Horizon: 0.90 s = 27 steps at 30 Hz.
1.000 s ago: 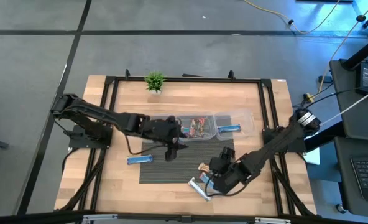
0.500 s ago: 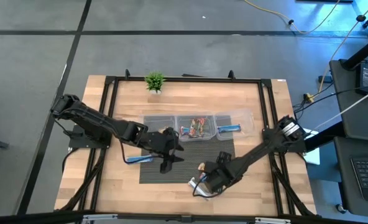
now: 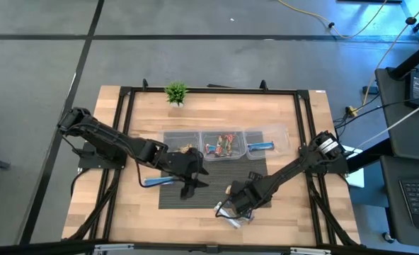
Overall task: Pick and place Granola Bars by type
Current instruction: Put the yellow granola bar into the left transparent bin
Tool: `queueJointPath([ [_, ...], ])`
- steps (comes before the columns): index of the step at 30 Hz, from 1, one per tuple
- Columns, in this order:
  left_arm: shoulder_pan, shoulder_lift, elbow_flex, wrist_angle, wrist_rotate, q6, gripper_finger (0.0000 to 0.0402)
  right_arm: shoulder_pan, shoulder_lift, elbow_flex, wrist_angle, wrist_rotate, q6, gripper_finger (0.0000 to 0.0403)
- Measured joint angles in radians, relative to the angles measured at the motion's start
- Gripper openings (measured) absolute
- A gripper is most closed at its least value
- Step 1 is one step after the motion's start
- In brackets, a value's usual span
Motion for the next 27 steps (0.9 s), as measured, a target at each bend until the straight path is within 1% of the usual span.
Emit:
queueJointPath([
  [4, 0.000, 0.000, 0.000, 0.000, 0.091, -0.007, 0.0207, -0.001, 0.000, 0.000, -0.005, -0.002, 0.013, 0.0094],
  [7, -0.001, 0.000, 0.000, 0.000, 0.101, -0.007, 0.0207, -0.001, -0.009, 0.000, -0.007, -0.003, 0.013, 0.0069],
  [10, 0.003, 0.000, 0.000, 0.000, 0.092, -0.006, 0.0205, -0.001, -0.044, 0.000, -0.008, -0.004, 0.015, 0.0063],
  [13, 0.012, 0.000, 0.000, 0.000, 0.090, 0.029, 0.0203, -0.001, -0.110, 0.000, -0.007, 0.014, 0.025, 0.0072],
  [17, 0.027, -0.009, 0.000, 0.000, 0.091, 0.089, 0.0203, 0.005, -0.225, 0.000, -0.004, 0.117, 0.047, 0.0074],
  [22, 0.039, -0.023, 0.000, 0.015, 0.091, 0.156, 0.0201, 0.043, -0.374, 0.000, -0.001, 0.305, 0.070, 0.0060],
  [25, 0.041, -0.024, 0.000, 0.079, 0.091, 0.206, 0.0201, 0.077, -0.450, 0.000, 0.013, 0.436, 0.072, 0.0063],
  [27, 0.041, -0.017, 0.000, 0.150, 0.091, 0.220, 0.0202, 0.099, -0.492, 0.000, 0.051, 0.529, 0.060, 0.0069],
])
